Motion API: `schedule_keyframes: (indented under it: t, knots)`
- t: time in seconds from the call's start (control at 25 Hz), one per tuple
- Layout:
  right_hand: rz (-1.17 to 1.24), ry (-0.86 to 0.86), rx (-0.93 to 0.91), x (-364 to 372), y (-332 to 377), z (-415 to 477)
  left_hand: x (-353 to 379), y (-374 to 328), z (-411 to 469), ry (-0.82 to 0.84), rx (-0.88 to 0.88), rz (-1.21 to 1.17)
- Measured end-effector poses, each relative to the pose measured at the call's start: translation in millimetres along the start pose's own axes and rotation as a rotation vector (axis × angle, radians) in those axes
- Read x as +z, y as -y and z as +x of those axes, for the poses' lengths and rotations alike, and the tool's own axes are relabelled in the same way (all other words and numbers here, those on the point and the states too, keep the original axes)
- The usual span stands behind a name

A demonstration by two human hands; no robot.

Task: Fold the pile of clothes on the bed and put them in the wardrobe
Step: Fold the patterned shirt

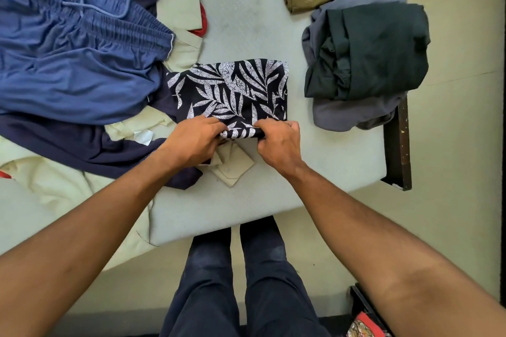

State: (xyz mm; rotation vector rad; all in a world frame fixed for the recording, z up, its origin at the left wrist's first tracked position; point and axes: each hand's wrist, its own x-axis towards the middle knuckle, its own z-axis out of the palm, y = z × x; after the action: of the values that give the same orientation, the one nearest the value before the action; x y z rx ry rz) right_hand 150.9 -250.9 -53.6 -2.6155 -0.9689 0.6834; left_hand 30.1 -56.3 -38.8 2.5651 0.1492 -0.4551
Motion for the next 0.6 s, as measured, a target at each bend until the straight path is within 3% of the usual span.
schedule_keyframes:
  t: [0.16,0.36,0.6]
  knots:
    - [0.073,0.125,-0.068,-52,2,17,-43,-3,6,-0.052,-0.001,-0.041]
    - [0.235,0.287,0.177,-122,22,38,-100,-18,4,-0.107,-0.051,-0.098]
    - [0.213,0.423,0.165,-178,30,20,-118,-53,-12,0.008,-0.118,-0.232]
